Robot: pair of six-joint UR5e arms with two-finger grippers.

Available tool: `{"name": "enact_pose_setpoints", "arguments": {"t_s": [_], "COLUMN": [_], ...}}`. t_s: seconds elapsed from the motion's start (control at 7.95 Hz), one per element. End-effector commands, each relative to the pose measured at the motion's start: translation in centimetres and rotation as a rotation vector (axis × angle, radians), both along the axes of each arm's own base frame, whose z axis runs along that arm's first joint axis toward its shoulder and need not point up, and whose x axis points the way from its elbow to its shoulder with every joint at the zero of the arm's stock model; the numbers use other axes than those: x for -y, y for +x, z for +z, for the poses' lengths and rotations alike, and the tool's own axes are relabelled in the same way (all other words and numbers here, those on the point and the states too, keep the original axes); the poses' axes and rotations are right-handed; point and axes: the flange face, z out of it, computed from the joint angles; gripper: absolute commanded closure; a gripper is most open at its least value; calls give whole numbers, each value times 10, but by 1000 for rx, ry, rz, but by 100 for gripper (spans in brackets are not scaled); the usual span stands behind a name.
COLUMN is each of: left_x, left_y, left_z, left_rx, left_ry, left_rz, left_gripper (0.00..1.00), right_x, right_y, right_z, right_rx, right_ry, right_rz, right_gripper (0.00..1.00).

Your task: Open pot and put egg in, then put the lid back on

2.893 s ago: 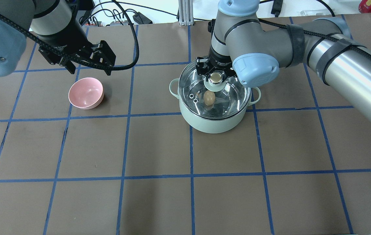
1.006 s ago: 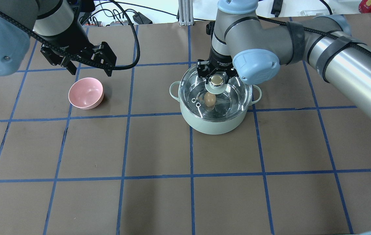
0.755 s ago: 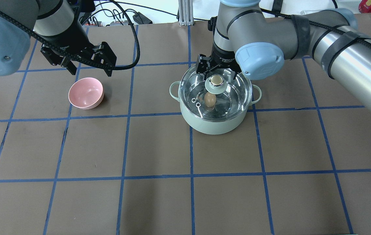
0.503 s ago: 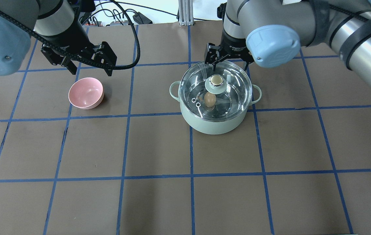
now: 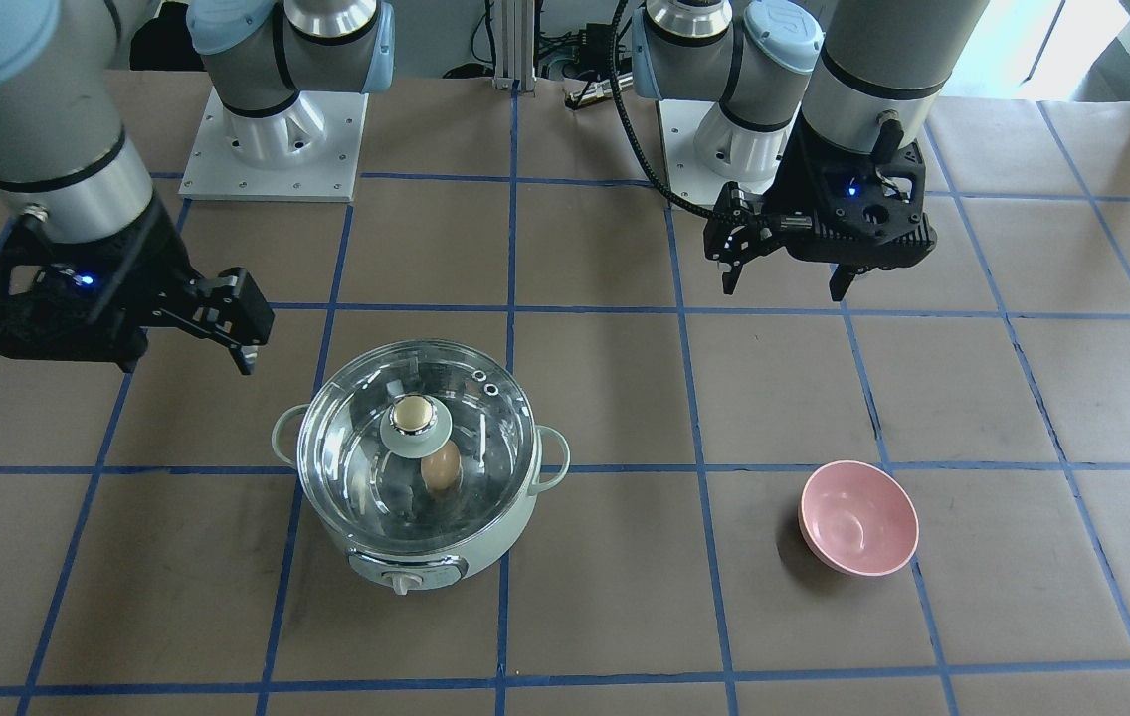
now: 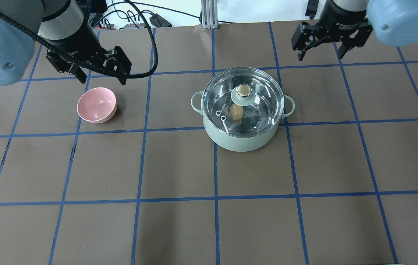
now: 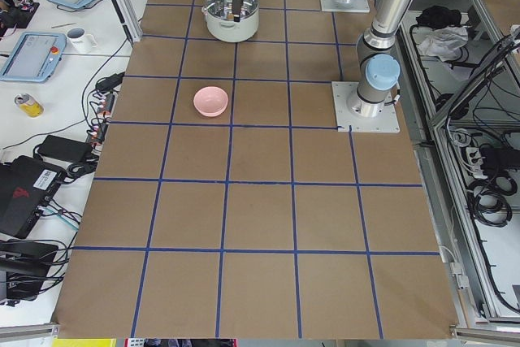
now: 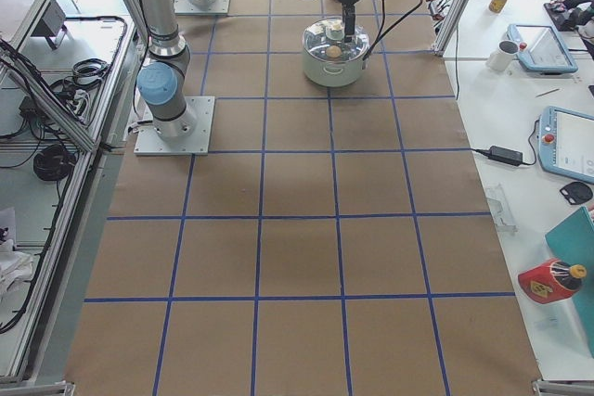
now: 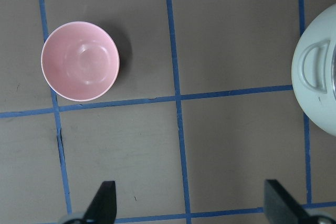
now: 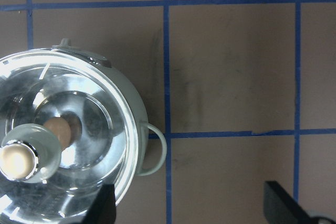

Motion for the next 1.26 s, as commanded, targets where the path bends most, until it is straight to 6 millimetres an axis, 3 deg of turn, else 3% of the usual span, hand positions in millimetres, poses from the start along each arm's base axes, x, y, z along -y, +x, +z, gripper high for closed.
{"name": "enact_pose_setpoints", "arguments": {"t_s": [0.0, 0.13, 0.5, 1.01, 1.13], "left_x": [1, 1, 2, 1, 1], "left_y": [0, 0, 0, 0, 0], "left_z": [-3, -4, -3, -2, -2], "left_rx": [-2, -5, 0, 4, 4], "left_ry": [8, 11, 5, 3, 3], "left_rz": [7, 12, 3, 11, 11], "left_gripper": [0, 0, 0, 0, 0], "right_x": [-18, -30, -34, -42, -42], "right_y": [-49, -50, -52, -6, -4], "right_z": [31, 41, 37, 35, 34], "right_rx": [-26, -42, -37, -5, -7], "right_ry": [-11, -2, 27, 29, 31], "right_rz": [11, 9, 5, 75, 80], "right_gripper": [0, 0, 0, 0, 0]}}
